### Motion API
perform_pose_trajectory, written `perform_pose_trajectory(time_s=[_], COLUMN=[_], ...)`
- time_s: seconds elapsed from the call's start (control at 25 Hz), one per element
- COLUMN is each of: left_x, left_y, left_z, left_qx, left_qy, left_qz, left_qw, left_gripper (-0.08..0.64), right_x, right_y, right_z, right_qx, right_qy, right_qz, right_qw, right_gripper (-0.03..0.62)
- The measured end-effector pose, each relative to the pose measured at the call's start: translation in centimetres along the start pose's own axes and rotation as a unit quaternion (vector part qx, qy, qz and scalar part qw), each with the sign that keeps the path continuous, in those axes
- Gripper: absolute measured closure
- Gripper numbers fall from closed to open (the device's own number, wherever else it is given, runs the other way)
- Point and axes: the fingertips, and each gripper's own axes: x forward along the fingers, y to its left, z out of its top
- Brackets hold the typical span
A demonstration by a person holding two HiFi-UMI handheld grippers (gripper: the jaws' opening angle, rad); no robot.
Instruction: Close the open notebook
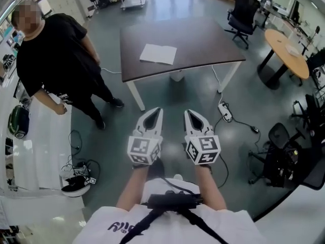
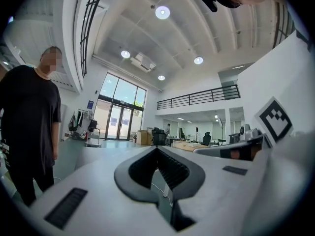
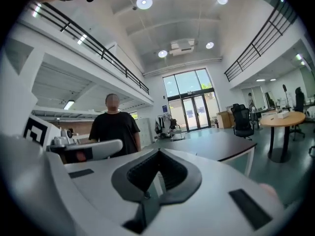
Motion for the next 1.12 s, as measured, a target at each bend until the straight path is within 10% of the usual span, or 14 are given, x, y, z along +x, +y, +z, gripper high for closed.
perform_pose_trajectory(time_s=[0.56, 1.12], left_x=[13.4, 30.1], left_y=[20.2, 26.0], left_z=[2.7, 1.3], left_qx=[-0.023, -0.022], left_qy=[-0.037, 0.013], left_qz=[-0.016, 0.004], left_qw=[0.9990, 0.9997], left_gripper=[0.552, 0.552], right_x=[22.7, 39.3], right_y=[0.5, -9.5], right_z=[3.1, 6.1], right_qx=[-0.042, 0.011], right_qy=[0.003, 0.017], right_qz=[-0.032, 0.023], right_qw=[0.999, 1.000], right_gripper=[0.588, 0.588])
